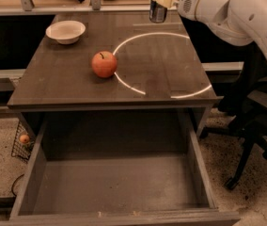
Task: Place redbull can into top drawer
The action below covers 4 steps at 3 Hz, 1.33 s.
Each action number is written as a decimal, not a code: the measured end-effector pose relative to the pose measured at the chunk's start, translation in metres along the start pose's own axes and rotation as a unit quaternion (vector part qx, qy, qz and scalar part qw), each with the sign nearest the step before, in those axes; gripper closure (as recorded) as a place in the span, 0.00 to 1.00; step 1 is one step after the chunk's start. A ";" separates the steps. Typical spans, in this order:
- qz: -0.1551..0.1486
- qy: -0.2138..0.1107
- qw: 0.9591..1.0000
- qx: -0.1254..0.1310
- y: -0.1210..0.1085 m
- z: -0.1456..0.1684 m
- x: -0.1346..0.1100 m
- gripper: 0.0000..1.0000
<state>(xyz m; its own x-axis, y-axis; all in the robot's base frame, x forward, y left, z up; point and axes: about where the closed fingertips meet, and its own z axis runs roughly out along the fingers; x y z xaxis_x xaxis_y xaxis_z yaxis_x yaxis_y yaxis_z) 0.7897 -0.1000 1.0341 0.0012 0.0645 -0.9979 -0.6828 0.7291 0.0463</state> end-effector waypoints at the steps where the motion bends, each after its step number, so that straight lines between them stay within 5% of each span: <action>1: -0.005 0.008 1.000 0.009 0.026 -0.043 -0.013 1.00; 4: -0.015 0.068 0.997 0.044 0.106 -0.148 0.036 1.00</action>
Offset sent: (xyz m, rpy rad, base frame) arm -0.1473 -0.0236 -0.0204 -0.0750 0.0731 -0.0412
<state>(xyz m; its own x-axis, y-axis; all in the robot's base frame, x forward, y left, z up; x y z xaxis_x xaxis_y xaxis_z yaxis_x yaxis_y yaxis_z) 0.6091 -0.1214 0.9969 -0.0824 -0.0480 -0.9954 -0.6166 0.7872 0.0131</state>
